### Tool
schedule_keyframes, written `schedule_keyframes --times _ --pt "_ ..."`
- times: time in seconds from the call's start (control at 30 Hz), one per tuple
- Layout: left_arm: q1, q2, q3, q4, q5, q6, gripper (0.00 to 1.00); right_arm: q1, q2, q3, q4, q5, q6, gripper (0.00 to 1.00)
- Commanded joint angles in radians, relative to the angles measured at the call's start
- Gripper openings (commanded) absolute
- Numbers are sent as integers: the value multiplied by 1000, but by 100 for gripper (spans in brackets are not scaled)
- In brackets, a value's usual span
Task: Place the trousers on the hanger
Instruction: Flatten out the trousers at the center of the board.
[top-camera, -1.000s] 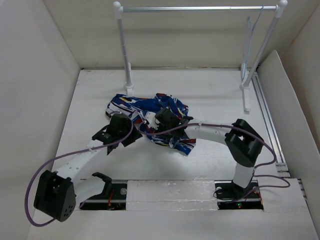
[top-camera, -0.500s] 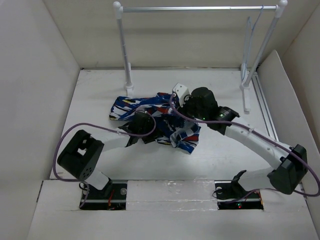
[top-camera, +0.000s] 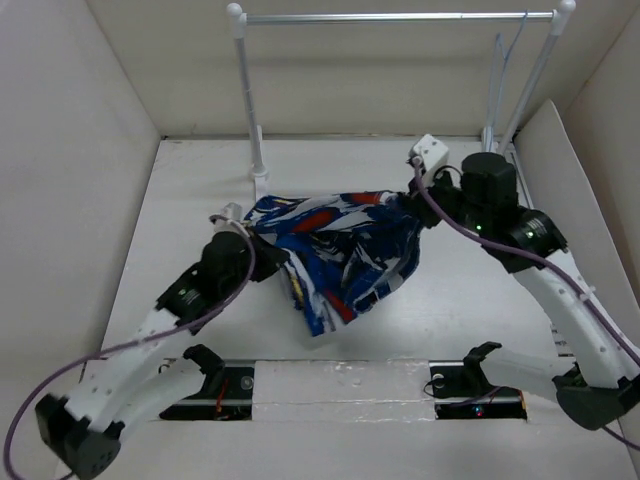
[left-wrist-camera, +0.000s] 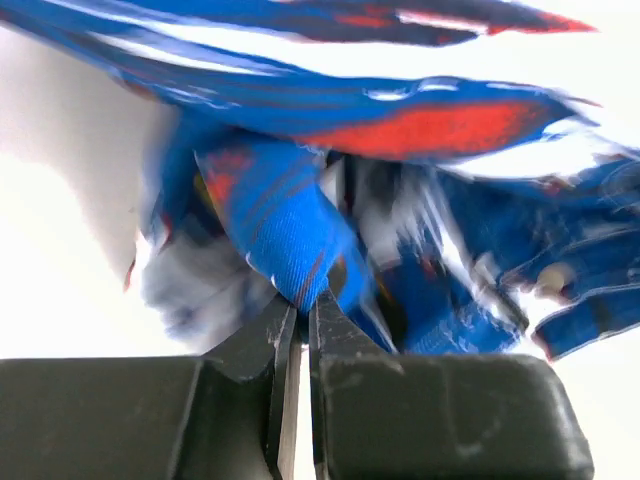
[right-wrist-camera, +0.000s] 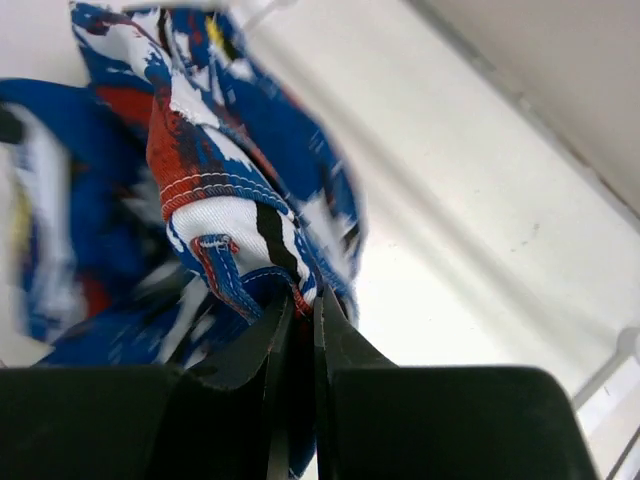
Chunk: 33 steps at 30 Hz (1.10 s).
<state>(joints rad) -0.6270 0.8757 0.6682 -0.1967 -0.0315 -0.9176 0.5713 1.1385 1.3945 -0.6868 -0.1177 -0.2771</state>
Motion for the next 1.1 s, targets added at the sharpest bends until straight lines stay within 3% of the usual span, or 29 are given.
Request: schedule_keyframes --times 0.0,0.1,0.13,0.33,0.37,0.4,0.43,0.5,0.57,0.6,0.63,0.7,0.73,0.77,0.8,0.83,0.87,0.93,1.07 --pt "-7 -254 120 -397 -169 -24 0 -131 -60 46 -77 1 -1 0" --pt "-7 -326 188 -455 -128 -12 0 -300 -53 -96 52 -109 -8 0" --pt "-7 -328 189 -443 -54 -3 0 -329 -46 -145 100 -115 -2 0" --pt "-7 -270 41 -195 273 26 0 -513 121 -333 375 -8 96 2" --pt "-7 -238 12 -146 298 39 0 -513 135 -333 397 25 110 10" --pt "-7 -212 13 -152 297 83 0 -527 148 -293 354 91 124 38" --pt "-7 -190 30 -174 263 109 0 -527 159 -257 313 111 131 51" --pt "-7 -111 123 -266 126 158 0 -493 138 -213 245 173 138 68" --pt "-7 -33 195 -274 71 249 0 -420 65 -222 215 187 134 72" --pt "-7 0 205 -258 102 275 2 -392 31 -244 196 202 134 72" --pt "-7 32 209 -242 210 327 11 -367 2 -314 194 211 150 72" --pt "-7 140 209 -244 277 345 32 -338 -87 -412 240 179 173 69" --pt "-7 160 208 -253 254 352 38 -329 -111 -511 263 147 176 61" --pt "-7 166 206 -265 219 350 52 -329 -127 -558 295 126 187 50" --pt "-7 157 211 -270 182 342 61 -317 -144 -598 350 33 199 21" --pt "4 149 221 -279 94 335 68 -303 -141 -630 371 7 203 10" --pt "21 135 250 -308 55 320 81 -289 -134 -667 389 -11 207 3" --pt "110 135 278 -339 -34 313 89 -239 -89 -680 424 -28 210 2" --pt "214 157 307 -446 -77 295 90 -105 21 -649 484 -112 174 13"
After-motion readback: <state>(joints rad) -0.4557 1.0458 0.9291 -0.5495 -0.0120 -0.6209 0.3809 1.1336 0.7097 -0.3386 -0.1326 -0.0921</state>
